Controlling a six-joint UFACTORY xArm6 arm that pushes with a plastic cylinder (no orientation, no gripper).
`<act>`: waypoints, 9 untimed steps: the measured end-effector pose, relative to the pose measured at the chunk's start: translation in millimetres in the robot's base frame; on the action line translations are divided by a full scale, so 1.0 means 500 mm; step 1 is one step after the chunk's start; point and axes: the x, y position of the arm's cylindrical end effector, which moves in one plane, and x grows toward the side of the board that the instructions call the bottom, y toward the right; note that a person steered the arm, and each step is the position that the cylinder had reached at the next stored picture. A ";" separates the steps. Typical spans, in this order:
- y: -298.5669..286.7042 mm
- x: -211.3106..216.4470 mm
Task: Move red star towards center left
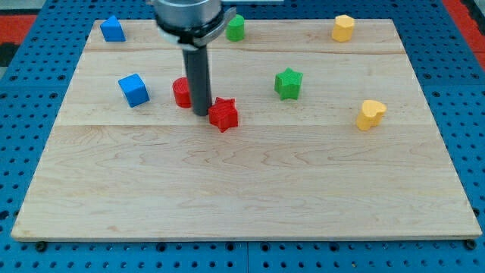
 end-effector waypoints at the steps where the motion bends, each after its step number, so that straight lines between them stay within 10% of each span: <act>1: 0.000 0.004; 3: 0.017 0.108; 6: 0.156 0.020; 9: -0.137 0.016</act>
